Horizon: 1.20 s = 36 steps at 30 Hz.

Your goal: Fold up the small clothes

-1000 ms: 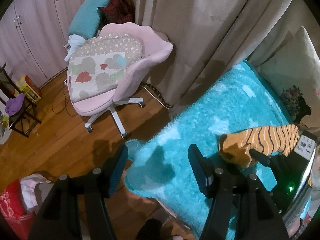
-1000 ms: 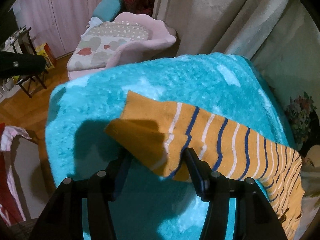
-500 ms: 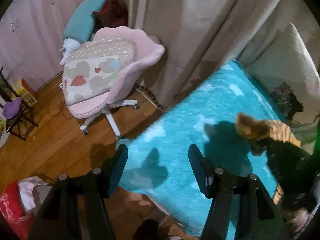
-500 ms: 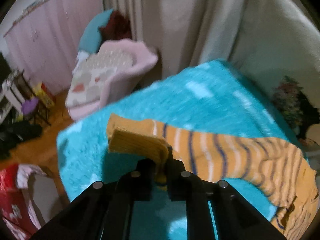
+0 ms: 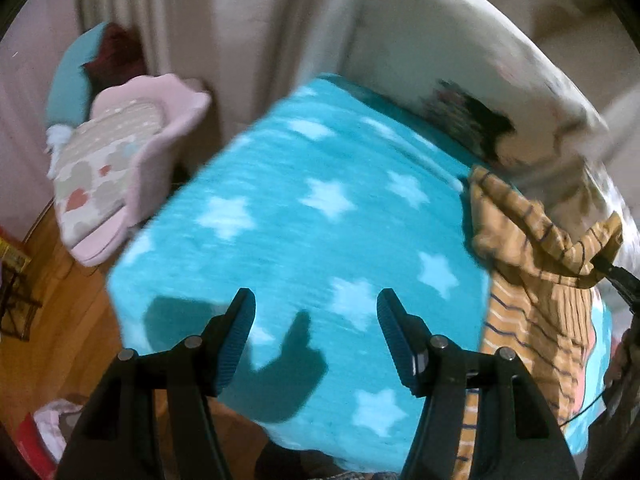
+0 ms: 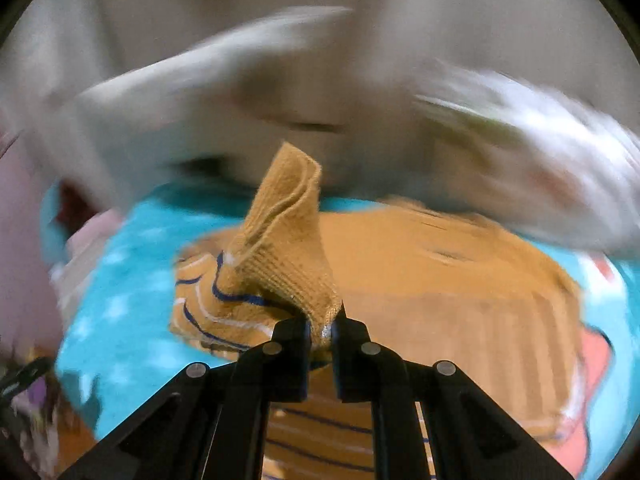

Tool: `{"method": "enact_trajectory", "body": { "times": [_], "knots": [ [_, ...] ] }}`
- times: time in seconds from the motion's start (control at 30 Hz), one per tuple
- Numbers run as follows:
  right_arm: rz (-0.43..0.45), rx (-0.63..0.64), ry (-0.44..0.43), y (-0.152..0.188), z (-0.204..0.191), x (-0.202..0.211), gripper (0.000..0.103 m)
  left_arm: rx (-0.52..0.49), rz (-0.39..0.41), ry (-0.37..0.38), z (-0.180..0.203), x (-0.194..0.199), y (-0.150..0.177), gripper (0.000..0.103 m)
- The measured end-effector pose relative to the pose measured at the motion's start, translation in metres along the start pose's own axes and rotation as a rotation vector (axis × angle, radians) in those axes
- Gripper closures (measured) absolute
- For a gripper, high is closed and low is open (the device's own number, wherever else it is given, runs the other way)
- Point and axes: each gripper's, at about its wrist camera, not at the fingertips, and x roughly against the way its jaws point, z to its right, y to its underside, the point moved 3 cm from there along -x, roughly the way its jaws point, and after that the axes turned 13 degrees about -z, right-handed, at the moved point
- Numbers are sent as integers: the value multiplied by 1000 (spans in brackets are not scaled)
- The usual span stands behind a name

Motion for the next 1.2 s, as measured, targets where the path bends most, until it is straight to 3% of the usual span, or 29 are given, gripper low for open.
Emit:
{"method": "enact_trajectory", "body": {
  "times": [0.13,0.2,0.3,0.4,0.57,0.63,0.83,1.07,1.2],
  "knots": [
    [-75,-185,145,22,125,-14,92,-82,-41,8,49,-12,13,41],
    [-117,-270,223,34,168,-22,87,-104,-58,20,65,-15,19,41],
    [-106,-356,254,48,206,-11,81,-150,-67,15,89,-19,29,41],
    [-60,-402,218,56,224,12,77,-178,-81,17,104,-24,37,41],
    [-39,-372,107,54,214,21,78,-241,-106,11,136,-37,59,35],
    [-65,-332,50,57,196,15,78,-269,-121,8,147,-42,68,35],
    [-150,-243,6,79,152,-7,78,-351,-110,-8,181,-38,89,35],
    [-201,-156,62,132,135,-1,71,-411,-88,-43,204,-32,106,34],
    [-207,-144,105,159,139,8,62,-437,-84,-55,216,-31,115,34]
  ]
}}
